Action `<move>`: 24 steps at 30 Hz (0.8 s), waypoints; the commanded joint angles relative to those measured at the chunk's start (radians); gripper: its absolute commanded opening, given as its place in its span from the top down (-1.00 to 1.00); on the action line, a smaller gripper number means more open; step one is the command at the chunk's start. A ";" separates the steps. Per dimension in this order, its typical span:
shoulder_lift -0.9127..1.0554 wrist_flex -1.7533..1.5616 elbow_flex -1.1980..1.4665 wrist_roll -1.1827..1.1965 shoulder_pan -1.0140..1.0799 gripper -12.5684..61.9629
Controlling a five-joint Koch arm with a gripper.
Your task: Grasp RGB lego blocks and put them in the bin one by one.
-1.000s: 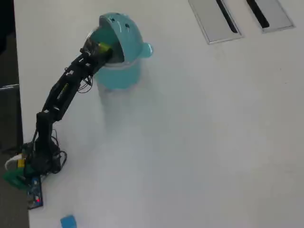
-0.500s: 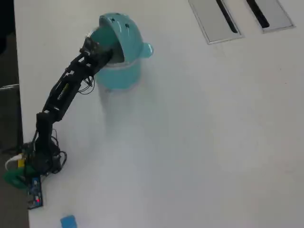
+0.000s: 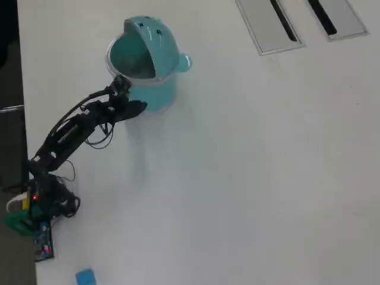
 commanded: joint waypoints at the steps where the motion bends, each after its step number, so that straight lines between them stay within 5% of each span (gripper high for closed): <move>1: 0.110 -0.005 -0.006 -0.064 0.081 -0.21; 10: 0.325 0.054 0.287 -0.244 0.453 -0.22; 24: 0.341 0.006 0.497 -0.480 0.827 -0.22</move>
